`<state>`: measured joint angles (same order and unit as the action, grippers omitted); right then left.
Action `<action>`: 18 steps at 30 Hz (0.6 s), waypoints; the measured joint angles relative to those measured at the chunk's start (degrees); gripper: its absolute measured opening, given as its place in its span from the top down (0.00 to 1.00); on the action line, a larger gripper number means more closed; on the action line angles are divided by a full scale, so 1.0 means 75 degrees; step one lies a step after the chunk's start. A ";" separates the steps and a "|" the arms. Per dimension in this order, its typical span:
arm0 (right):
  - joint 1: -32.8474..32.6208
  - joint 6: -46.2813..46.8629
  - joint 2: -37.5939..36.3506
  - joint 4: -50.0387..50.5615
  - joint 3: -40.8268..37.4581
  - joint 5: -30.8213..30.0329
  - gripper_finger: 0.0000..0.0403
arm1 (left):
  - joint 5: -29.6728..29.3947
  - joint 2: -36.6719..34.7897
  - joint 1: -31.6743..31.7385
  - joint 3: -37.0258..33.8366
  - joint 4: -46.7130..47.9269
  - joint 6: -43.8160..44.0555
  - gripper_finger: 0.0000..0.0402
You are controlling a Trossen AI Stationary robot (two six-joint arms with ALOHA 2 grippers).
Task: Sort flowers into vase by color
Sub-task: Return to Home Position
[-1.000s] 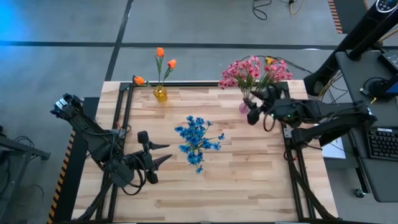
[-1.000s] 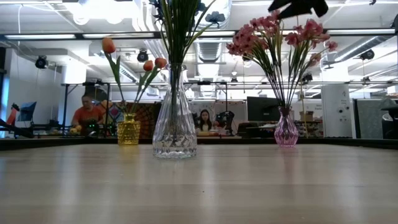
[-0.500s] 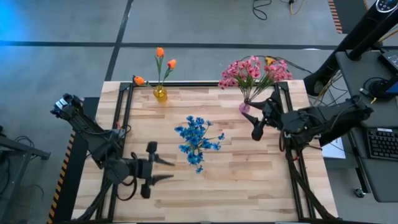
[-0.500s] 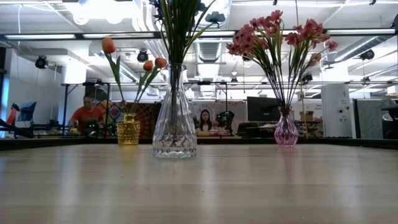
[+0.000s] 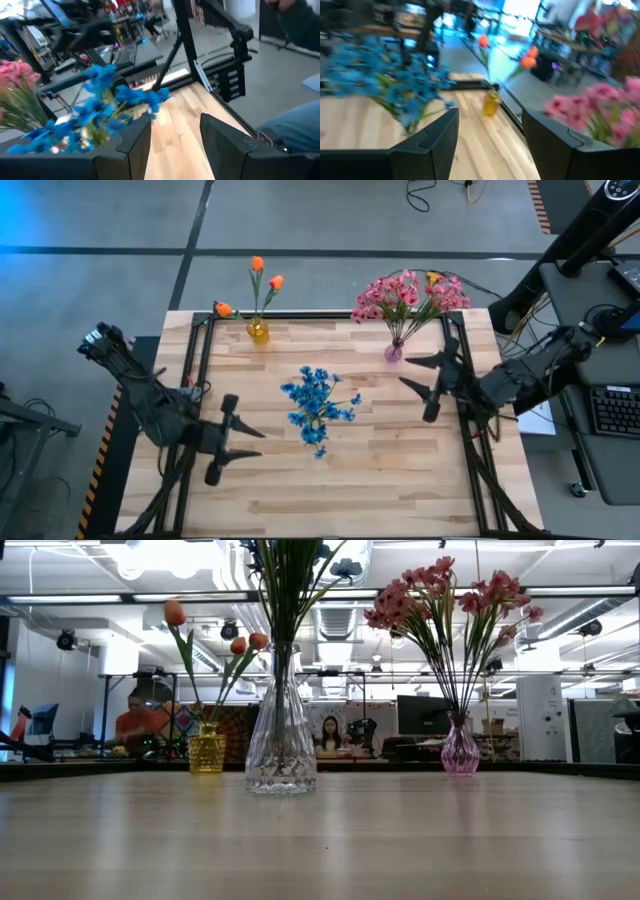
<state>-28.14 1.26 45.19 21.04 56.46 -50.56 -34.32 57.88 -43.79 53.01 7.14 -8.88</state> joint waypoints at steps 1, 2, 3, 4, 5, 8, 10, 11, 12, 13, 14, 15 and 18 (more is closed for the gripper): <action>-0.0102 -0.0192 -0.0057 -0.0221 -0.0104 0.0039 0.48 | 0.0001 -0.0231 0.0003 -0.0231 -0.0177 -0.0089 0.62; -0.0173 -0.0398 -0.0111 -0.0489 -0.0225 0.0183 0.48 | 0.0030 -0.0463 0.0003 -0.0497 -0.0467 -0.0232 0.62; -0.0223 -0.0608 -0.0161 -0.0751 -0.0355 0.0393 0.48 | 0.0119 -0.0709 0.0003 -0.0782 -0.0845 -0.0449 0.62; -0.0236 -0.0788 -0.0207 -0.1017 -0.0464 0.0763 0.48 | 0.0235 -0.0949 0.0007 -0.1069 -0.1190 -0.0666 0.62; -0.0231 -0.0936 -0.0247 -0.1329 -0.0557 0.1223 0.48 | 0.0395 -0.1222 0.0038 -0.1395 -0.1571 -0.0894 0.62; -0.0013 -0.1457 -0.0306 -0.2583 -0.0809 0.2842 0.48 | 0.1057 -0.1986 0.0362 -0.2171 -0.2513 -0.1329 0.62; 0.0212 -0.1787 -0.0306 -0.3196 -0.0912 0.3917 0.48 | 0.1475 -0.2414 0.0802 -0.2533 -0.2763 -0.1405 0.62; 0.0329 -0.1889 -0.0306 -0.3269 -0.0926 0.4287 0.48 | 0.1667 -0.2614 0.1050 -0.2678 -0.2744 -0.1396 0.62; 0.0449 -0.1907 -0.0312 -0.3307 -0.0931 0.4516 0.48 | 0.1863 -0.2798 0.1292 -0.2803 -0.2677 -0.1347 0.62; 0.0570 -0.1921 -0.0323 -0.3302 -0.0931 0.4588 0.48 | 0.2058 -0.3004 0.1545 -0.2908 -0.2552 -0.1301 0.62; 0.0707 -0.1935 -0.0362 -0.3276 -0.0931 0.4600 0.48 | 0.2250 -0.3209 0.1775 -0.2977 -0.2395 -0.1250 0.62; 0.0840 -0.1936 -0.0396 -0.3265 -0.0942 0.4600 0.48 | 0.2462 -0.3403 0.1986 -0.3009 -0.2228 -0.1186 0.62; 0.1268 -0.1908 -0.0485 -0.3268 -0.1046 0.4854 0.48 | 0.3171 -0.4014 0.2450 -0.3131 -0.1722 -0.1096 0.62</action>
<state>-18.63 -13.05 41.55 -3.47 48.61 -14.15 -10.54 27.77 -25.42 29.53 -5.77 -17.11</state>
